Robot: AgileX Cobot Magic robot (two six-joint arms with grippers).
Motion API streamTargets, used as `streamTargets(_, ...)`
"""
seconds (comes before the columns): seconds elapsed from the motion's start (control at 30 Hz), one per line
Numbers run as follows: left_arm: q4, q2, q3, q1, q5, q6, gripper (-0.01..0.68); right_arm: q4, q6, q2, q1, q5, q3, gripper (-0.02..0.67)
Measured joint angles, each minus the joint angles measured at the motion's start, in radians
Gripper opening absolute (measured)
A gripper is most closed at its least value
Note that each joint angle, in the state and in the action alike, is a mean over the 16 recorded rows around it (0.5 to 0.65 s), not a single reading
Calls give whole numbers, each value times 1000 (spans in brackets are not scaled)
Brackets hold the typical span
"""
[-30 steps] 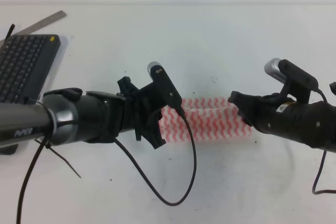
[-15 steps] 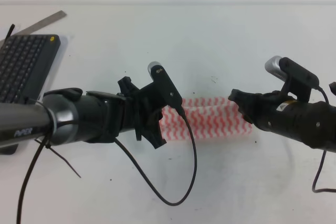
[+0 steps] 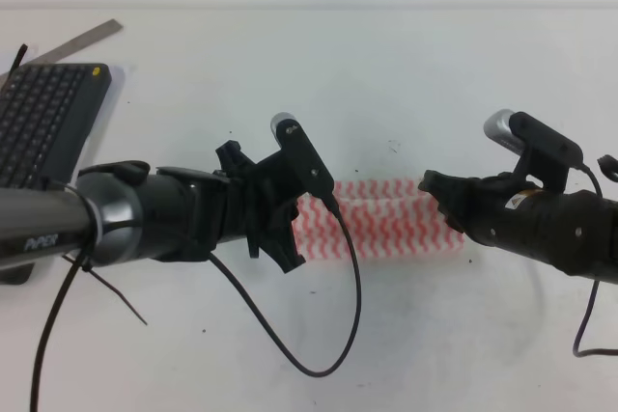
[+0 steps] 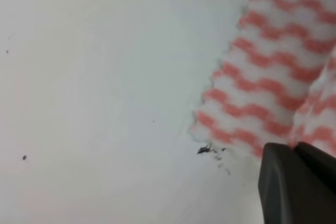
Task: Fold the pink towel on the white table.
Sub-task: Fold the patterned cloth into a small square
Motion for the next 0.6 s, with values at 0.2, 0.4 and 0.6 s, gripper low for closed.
streamTargets(0.2,0,3,-2,11,20,-1,-2,0,0,7,0,-12,0,-14)
streamTargets(0.4,-1,18,-14,16,33,0,-2,0,0,8,0,-22,0,-15)
streamTargets(0.6,-2,36,-28,17,36,0,-2,0,0,9,0,-29,0,-14)
